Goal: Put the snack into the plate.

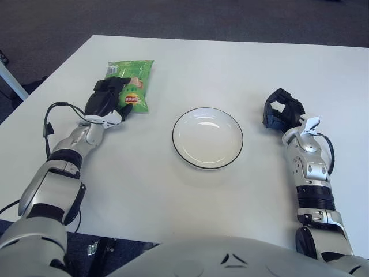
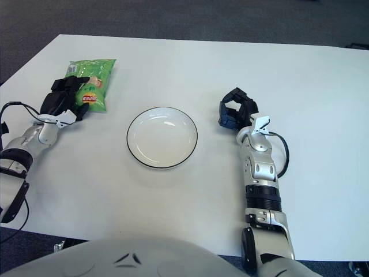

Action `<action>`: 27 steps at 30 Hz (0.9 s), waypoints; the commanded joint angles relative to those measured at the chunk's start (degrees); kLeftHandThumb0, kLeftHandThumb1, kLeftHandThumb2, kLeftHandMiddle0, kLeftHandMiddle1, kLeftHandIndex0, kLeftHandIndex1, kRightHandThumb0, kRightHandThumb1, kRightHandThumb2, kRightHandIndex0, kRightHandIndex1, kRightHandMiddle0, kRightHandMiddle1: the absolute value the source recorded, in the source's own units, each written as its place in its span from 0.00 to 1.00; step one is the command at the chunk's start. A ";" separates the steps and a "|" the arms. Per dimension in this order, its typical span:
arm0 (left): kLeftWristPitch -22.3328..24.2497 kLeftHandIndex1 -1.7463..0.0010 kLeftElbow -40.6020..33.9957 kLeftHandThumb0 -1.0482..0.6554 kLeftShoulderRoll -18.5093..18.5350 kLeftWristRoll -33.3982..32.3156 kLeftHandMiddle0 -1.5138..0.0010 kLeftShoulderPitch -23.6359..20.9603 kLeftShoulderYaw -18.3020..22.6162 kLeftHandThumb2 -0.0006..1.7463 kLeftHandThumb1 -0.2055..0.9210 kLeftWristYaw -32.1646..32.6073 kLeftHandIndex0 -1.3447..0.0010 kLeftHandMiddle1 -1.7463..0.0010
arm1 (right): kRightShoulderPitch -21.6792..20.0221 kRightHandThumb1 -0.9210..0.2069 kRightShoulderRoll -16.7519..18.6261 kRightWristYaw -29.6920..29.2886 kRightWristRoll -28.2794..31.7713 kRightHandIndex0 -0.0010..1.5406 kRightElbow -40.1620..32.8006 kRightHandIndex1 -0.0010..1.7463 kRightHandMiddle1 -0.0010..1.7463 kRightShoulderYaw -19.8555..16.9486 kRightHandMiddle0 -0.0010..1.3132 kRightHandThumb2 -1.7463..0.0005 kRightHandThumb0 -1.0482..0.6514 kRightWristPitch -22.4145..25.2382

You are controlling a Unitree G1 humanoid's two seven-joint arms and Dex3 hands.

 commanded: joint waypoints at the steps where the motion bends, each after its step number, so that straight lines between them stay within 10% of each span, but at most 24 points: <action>1: -3.39 0.40 -0.09 0.07 0.87 -0.64 0.92 0.90 0.26 0.59 1.00 -1.00 1.00 0.56 | 2.88 0.46 0.29 0.29 -0.36 0.84 1.90 1.00 1.00 0.39 0.42 0.30 0.35 2.80; 27: -22.21 0.22 -3.47 0.10 -0.21 -2.57 0.81 2.81 3.02 0.51 1.00 -3.61 0.96 0.39 | 2.92 0.46 0.54 0.04 -0.28 0.84 1.53 1.00 1.00 0.56 0.42 0.30 0.35 2.99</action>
